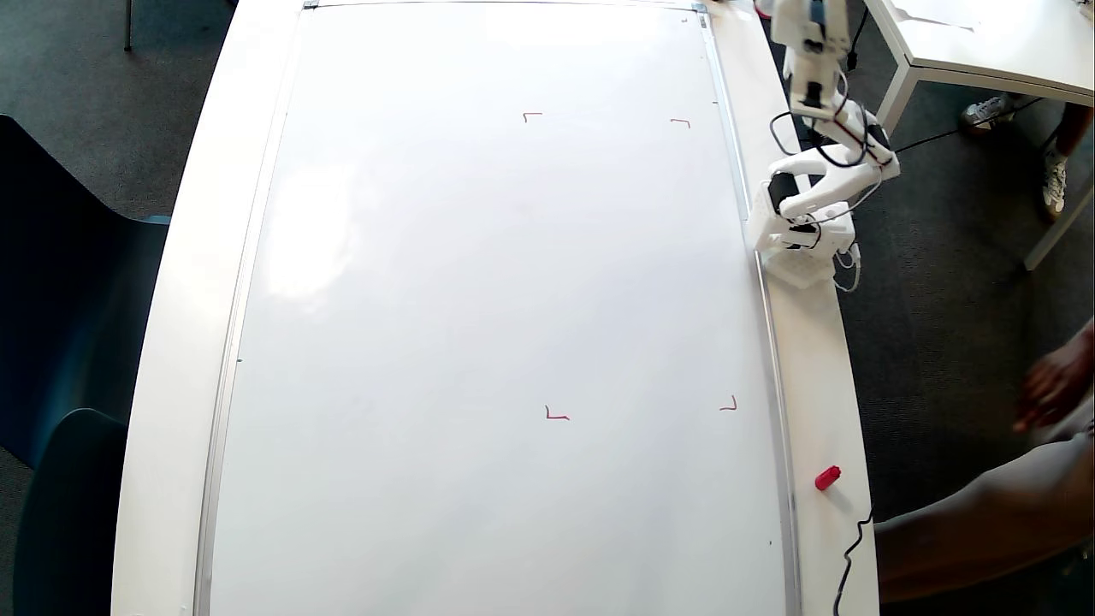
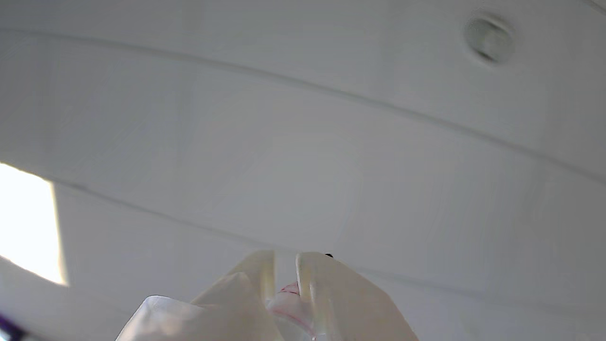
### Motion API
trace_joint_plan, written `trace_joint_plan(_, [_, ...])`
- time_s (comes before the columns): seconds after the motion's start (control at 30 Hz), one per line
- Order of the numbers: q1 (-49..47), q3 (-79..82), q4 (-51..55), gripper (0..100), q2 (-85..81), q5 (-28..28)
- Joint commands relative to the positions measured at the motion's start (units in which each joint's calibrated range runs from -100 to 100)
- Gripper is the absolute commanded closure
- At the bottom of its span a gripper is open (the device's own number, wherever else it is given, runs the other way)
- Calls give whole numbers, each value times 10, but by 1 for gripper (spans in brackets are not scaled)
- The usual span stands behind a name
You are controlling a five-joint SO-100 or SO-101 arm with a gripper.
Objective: Draw on a whiteboard a robot head using a pen attached to the gripper
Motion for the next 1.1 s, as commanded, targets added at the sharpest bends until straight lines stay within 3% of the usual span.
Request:
trace_joint_plan(0.0, [-38,-175,211,99,104,6])
trace_joint_plan(0.2, [-76,-231,528,99,148,2])
trace_joint_plan(0.5, [-155,-252,883,99,154,1])
trace_joint_plan(0.63, [-179,-262,993,99,195,1])
trace_joint_plan(0.8, [-185,-360,1162,99,359,6])
trace_joint_plan(1.07, [-216,-505,1302,99,546,32])
